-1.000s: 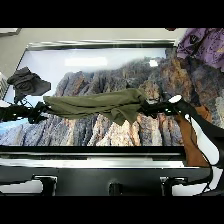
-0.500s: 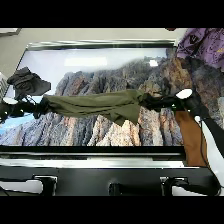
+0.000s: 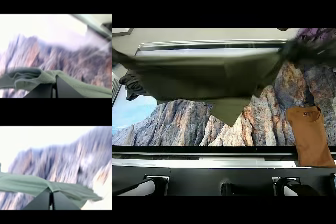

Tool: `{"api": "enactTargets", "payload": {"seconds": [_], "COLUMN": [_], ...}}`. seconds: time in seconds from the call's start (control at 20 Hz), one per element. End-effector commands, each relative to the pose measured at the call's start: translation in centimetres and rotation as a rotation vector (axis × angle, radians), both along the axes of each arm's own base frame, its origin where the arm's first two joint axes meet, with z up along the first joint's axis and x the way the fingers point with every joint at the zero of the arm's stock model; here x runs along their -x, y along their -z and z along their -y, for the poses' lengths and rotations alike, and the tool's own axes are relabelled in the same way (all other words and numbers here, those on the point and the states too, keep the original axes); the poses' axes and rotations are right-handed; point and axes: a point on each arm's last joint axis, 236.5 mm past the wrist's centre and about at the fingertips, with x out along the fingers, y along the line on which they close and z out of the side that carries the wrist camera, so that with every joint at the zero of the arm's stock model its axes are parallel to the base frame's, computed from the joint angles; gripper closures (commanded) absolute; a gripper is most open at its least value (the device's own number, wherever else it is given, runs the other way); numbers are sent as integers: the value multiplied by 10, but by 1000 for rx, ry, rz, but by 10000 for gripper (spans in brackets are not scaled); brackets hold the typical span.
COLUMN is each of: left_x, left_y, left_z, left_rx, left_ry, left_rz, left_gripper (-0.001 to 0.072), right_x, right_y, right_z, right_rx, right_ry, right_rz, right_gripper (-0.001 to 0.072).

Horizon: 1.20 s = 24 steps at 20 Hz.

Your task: Fold the clothes and pants, and hang the long-sleeved shirts on hangers.

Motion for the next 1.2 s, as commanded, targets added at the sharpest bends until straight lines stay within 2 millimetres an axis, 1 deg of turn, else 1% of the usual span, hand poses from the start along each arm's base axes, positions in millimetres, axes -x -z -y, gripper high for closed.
{"api": "enactTargets", "payload": {"seconds": [0.0,0.1,0.15,0.2,0.25,0.3,0.35,0.4,0.45,0.55,0.6,0.65,0.7,0.75,0.8,0.85,0.95,1.0,1.1,1.15], "left_x": [90,141,166,187,202,213,215,213,206,180,162,142,121,100,78,56,20,3,-26,-38], "left_y": [-96,-115,-124,-131,-139,-144,-145,-142,-133,-101,-77,-49,-13,24,66,107,181,216,274,298], "left_z": [7,4,2,-4,-8,-11,-11,-11,-14,-23,-29,-35,-39,-43,-45,-45,-45,-45,-43,-41], "left_rx": [-147,-221,-246,-265,-275,-282,-279,-277,-272,-253,-242,-241,-242,-229,-222,-218,-191,-179,-170,-169], "left_ry": [-71,-148,-198,-255,-300,-332,-340,-336,-331,-313,-299,-275,-239,-212,-176,-142,-112,-101,-90,-87], "left_rz": [126,141,152,164,183,197,201,188,157,56,-13,-90,-181,-265,-350,-421,-532,-579,-625,-635], "left_gripper": [692,692,693,692,692,693,693,693,693,693,693,692,693,692,692,692,692,692,692,692], "right_x": [87,141,162,179,189,193,191,182,168,123,95,67,36,7,-17,-42,-82,-100,-126,-134], "right_y": [-114,-152,-162,-169,-173,-175,-175,-172,-164,-137,-117,-94,-64,-28,8,49,128,169,242,271], "right_z": [31,37,42,47,50,51,52,52,53,54,53,53,50,49,44,39,32,32,27,24], "right_rx": [93,80,67,49,30,10,-5,-5,-3,4,9,18,19,28,26,23,15,19,0,-17], "right_ry": [115,152,178,205,227,238,243,244,247,255,252,250,241,232,214,197,177,179,175,172], "right_rz": [243,352,384,401,412,415,410,395,364,265,200,131,44,-51,-146,-244,-409,-482,-593,-633], "right_gripper": [687,687,687,687,687,687,687,687,687,686,686,686,686,686,686,686,686,686,686,686]}}
